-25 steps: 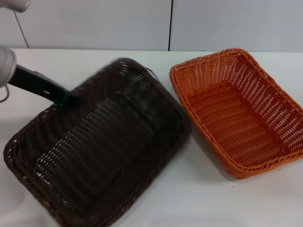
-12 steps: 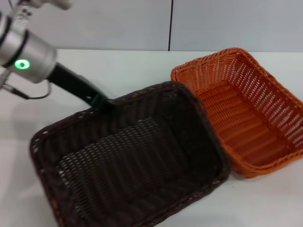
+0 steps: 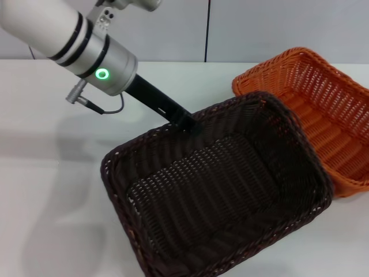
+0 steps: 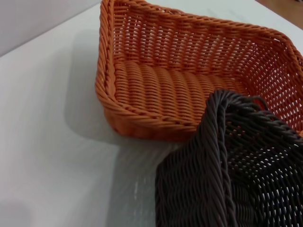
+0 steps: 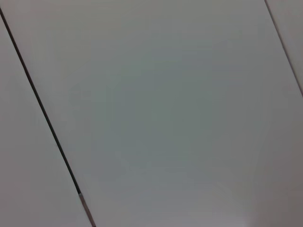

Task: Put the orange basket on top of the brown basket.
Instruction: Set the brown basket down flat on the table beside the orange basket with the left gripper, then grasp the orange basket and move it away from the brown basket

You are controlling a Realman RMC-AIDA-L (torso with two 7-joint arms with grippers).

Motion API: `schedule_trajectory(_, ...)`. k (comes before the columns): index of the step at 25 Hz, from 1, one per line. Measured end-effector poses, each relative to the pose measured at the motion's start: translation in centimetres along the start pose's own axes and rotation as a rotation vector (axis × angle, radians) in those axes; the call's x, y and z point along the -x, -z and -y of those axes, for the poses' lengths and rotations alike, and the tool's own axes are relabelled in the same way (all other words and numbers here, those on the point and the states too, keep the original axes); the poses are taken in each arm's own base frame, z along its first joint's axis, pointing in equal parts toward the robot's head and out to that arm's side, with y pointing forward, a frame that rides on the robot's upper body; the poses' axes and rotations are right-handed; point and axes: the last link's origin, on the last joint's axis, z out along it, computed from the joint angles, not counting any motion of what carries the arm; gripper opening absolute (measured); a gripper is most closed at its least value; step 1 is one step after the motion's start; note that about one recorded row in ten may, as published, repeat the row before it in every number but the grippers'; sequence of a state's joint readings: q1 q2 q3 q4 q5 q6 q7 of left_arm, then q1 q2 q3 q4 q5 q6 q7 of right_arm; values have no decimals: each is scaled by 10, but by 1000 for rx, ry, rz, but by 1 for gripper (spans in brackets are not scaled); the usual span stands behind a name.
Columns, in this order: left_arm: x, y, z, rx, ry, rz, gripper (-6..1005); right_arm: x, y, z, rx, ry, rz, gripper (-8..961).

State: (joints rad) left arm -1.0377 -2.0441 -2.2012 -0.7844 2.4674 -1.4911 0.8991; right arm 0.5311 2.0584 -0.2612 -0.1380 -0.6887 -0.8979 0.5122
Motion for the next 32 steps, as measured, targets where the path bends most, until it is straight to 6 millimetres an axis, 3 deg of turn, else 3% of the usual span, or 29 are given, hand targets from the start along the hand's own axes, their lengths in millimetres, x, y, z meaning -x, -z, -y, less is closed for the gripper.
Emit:
schedule_trajectory(8, 2, 2, 4, -19, 30, -20, 219, -2, 0, 1, -4, 1, -12, 685)
schedule_trajectory(12, 8, 9, 11, -41, 50, -56, 223, 0, -4, -9, 48, -5, -16, 684)
schedule_trajectory(19, 11, 18, 15, -53, 62, -115, 443, 7, -10, -15, 105, -15, -18, 682)
schedule_trajectory(24, 15, 24, 18, -46, 65, -175, 672, 17, -15, -18, 204, -50, -49, 680)
schedule_trajectory(32, 31, 38, 19, -10, 55, -409, 814, 49, -23, -34, 493, -75, -242, 678)
